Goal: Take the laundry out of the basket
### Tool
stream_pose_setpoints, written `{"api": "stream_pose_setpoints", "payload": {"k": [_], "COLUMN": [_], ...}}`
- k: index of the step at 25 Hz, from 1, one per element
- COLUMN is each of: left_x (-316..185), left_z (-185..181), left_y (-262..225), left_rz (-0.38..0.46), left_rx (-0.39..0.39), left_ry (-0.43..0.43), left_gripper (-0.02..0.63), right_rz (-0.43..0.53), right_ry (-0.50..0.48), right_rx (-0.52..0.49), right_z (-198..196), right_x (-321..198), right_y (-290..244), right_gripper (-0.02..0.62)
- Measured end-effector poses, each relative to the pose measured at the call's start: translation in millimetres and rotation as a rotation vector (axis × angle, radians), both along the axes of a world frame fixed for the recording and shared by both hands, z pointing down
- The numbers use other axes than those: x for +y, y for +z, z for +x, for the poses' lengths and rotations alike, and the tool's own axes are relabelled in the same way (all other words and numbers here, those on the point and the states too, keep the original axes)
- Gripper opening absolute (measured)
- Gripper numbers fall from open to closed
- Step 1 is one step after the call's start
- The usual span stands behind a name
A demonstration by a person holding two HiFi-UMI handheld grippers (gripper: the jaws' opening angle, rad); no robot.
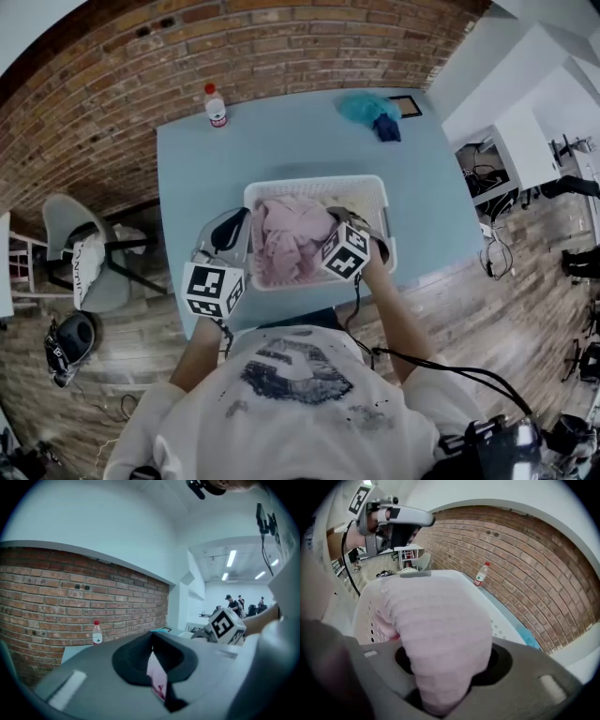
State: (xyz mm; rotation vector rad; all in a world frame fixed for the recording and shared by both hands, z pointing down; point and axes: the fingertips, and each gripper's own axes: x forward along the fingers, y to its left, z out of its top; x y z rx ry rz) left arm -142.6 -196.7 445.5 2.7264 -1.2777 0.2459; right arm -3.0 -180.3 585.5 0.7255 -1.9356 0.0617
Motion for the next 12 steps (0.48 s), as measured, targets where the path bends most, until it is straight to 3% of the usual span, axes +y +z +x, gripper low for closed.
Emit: {"api": "stream_pose_setpoints", "payload": {"k": [12], "left_x": [0], "left_z": [-7], "left_y": [-24], "left_rz": [0.068], "left_rx": [0.012], "left_ry": [0.032], "left_gripper": [-0.009], "right_rz": [0.118], "right_ry": [0.285], "right_rx": [-0.308], "right_z": [25], "right_x": [1], "right_y": [-78], "right_gripper": [0.213]}}
